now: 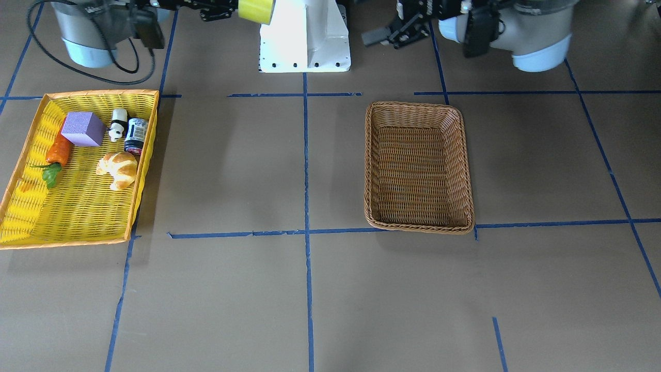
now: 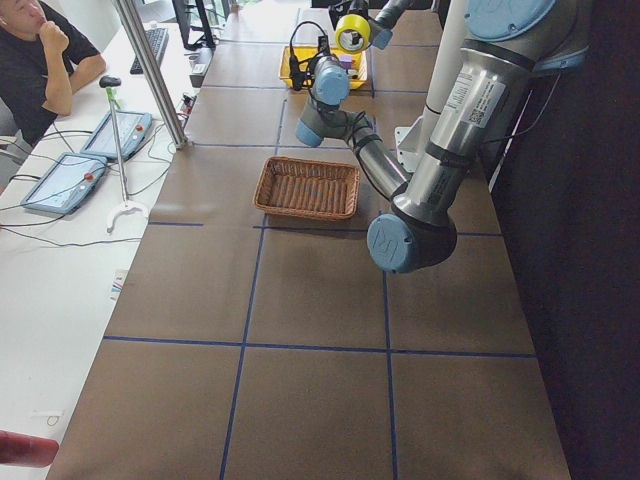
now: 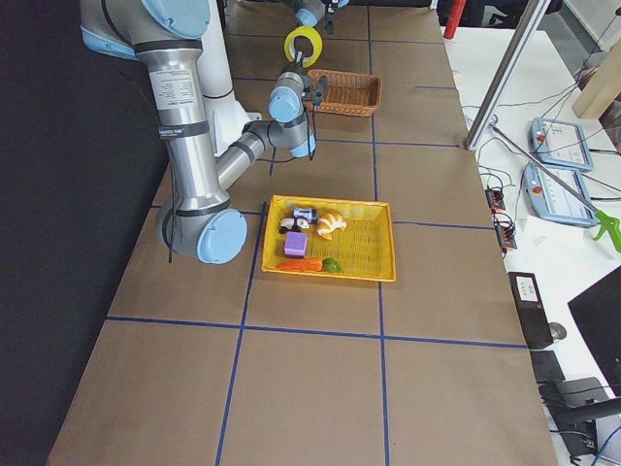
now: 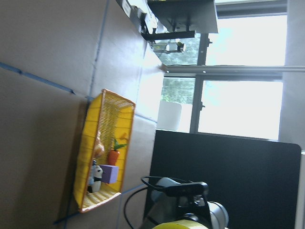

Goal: Move tape to another basket

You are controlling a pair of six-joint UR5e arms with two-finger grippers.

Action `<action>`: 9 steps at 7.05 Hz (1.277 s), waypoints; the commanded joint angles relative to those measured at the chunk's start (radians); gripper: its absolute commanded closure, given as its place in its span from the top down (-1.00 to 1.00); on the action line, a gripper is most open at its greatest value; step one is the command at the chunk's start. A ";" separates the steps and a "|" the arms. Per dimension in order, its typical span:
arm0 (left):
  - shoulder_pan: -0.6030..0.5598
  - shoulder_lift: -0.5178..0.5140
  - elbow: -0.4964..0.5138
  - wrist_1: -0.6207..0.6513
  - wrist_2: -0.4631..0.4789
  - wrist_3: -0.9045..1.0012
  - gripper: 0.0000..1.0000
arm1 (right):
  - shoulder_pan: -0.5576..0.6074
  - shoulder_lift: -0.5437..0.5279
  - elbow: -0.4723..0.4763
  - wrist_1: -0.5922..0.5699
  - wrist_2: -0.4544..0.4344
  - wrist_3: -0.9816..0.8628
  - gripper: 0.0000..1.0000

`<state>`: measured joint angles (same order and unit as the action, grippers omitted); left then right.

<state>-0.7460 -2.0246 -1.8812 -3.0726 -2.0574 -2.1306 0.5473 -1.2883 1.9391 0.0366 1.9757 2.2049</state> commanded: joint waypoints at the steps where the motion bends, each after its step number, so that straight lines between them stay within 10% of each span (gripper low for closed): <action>1: 0.050 -0.020 -0.025 -0.098 0.069 -0.084 1.00 | -0.007 0.073 -0.029 0.022 -0.012 0.047 -1.00; 9: 0.126 -0.068 -0.052 -0.103 0.122 -0.120 0.95 | -0.030 0.102 -0.038 0.019 -0.021 0.053 -0.99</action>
<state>-0.6253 -2.0912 -1.9329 -3.1754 -1.9390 -2.2507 0.5231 -1.1906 1.9017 0.0564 1.9543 2.2580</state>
